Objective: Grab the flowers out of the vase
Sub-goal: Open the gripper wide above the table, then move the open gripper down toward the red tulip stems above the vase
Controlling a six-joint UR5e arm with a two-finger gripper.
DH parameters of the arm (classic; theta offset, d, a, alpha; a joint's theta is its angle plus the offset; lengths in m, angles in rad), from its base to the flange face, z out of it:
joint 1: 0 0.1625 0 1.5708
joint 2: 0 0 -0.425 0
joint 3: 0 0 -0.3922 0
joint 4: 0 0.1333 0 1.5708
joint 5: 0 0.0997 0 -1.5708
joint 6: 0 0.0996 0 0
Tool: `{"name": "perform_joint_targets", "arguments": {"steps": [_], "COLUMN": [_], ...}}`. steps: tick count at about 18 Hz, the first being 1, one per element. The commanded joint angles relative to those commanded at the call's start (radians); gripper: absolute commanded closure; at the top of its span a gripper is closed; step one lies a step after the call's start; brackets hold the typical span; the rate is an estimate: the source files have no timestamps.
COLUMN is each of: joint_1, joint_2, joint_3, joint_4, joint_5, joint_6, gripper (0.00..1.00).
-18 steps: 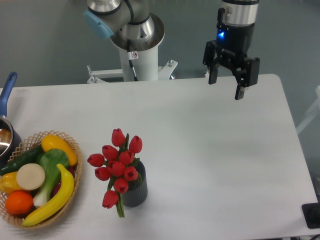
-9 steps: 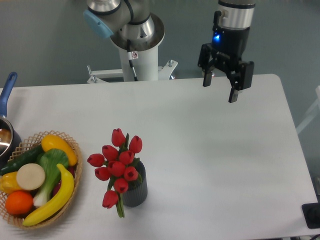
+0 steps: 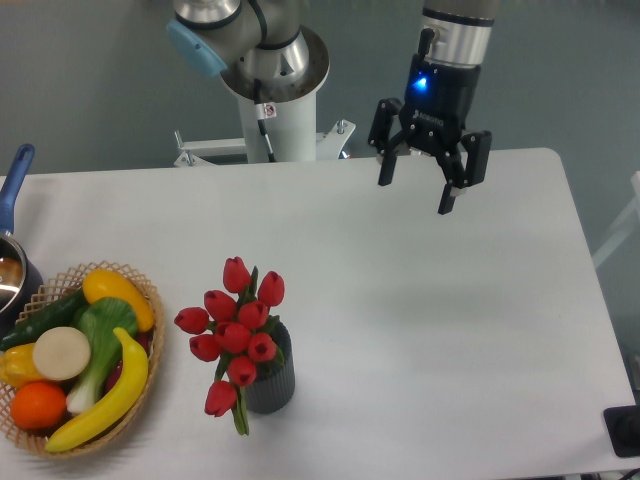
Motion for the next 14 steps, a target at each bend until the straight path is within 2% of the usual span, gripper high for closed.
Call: {"name": "perform_joint_targets", "arguments": {"steps": [7, 12, 14], "joint_1": [-0.044, -0.063, -0.064], "joint_2": [-0.003, -0.009, -0.02], "joint_3": [-0.06, -0.109, -0.112], "joint_4": [0.005, 0.006, 0.026], "joint_5": [-0.038, -0.158, -0.166], "joint_6": [0.006, 0.003, 0.004], "gripper": [0.0, 0.0, 0.0]}}
